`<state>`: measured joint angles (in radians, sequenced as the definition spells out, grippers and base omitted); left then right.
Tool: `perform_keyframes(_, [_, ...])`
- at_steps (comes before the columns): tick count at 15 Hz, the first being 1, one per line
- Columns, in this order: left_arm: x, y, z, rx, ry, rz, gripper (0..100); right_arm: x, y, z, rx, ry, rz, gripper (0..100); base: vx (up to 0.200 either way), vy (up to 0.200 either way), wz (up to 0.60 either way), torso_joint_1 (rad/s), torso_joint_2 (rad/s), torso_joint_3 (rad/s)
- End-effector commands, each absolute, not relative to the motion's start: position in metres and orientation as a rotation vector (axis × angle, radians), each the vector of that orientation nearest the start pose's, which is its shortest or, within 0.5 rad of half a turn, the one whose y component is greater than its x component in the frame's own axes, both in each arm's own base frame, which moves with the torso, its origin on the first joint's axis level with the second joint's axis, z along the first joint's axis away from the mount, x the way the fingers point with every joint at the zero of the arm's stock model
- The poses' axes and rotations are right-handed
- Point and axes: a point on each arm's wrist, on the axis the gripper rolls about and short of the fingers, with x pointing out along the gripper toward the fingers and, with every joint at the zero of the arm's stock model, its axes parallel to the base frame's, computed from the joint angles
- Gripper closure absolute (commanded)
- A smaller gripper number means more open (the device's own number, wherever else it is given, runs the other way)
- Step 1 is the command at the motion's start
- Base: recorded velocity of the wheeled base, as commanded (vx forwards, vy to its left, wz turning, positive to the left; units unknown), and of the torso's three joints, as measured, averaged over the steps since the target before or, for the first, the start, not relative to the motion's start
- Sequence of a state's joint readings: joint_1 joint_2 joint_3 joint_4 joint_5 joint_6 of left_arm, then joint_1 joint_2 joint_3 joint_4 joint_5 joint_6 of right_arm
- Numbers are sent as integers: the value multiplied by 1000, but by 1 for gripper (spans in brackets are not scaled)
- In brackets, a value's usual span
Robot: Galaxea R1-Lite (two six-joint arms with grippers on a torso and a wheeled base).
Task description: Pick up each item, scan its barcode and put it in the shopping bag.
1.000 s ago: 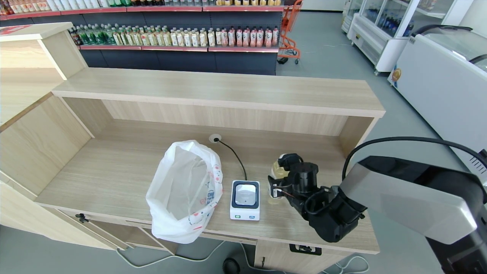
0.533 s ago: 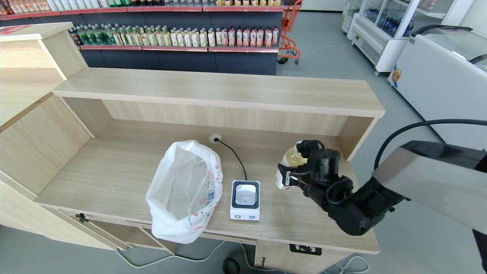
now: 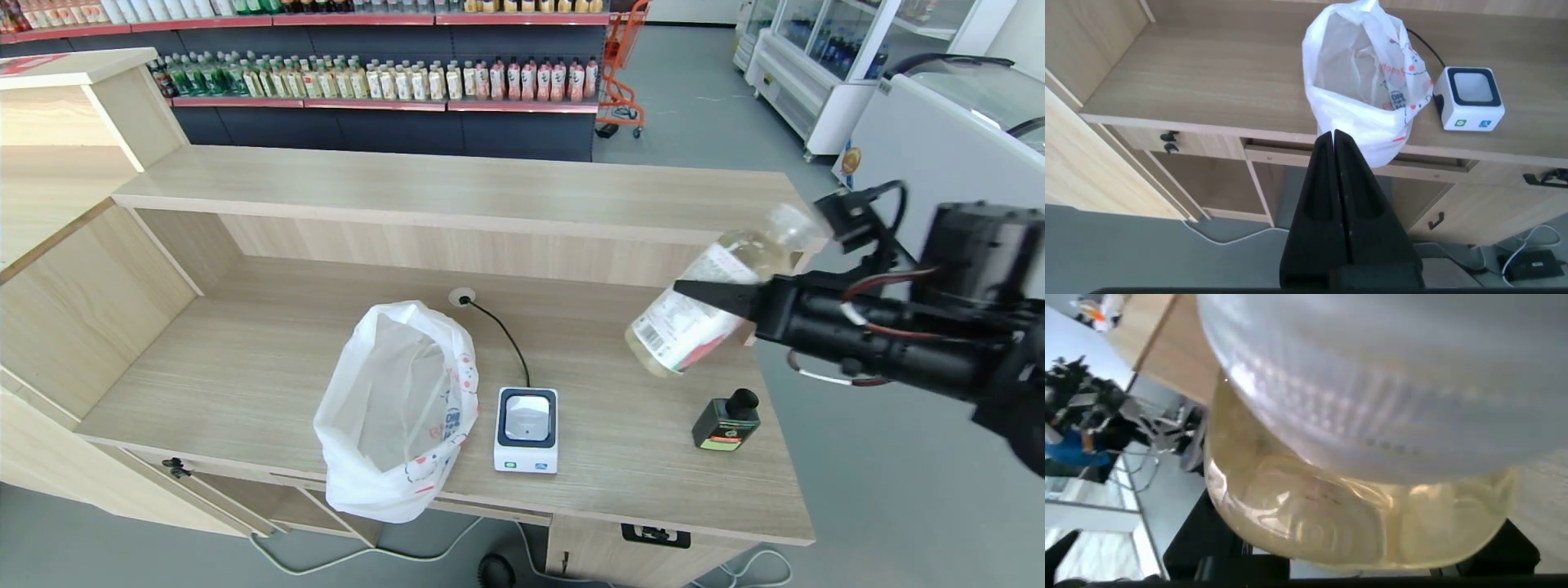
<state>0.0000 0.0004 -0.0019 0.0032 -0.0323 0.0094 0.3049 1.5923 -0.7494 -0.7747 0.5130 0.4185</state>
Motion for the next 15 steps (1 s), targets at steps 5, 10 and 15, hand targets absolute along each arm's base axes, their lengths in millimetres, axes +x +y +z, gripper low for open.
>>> perform_keyframes(5, [-23,-1,75,9,4,-32,100,116,50,267,470,203,1158,100,0,0,0,0,0,0])
perform_keyframes(10, [-23,-1,76,9,3,-32,100,109,50,266,459,247,1283,100,0,0,0,0,0,0])
perform_keyframes(15, [-23,-1,76,9,3,-32,100,104,57,286,461,285,1457,100,0,0,0,0,0,0])
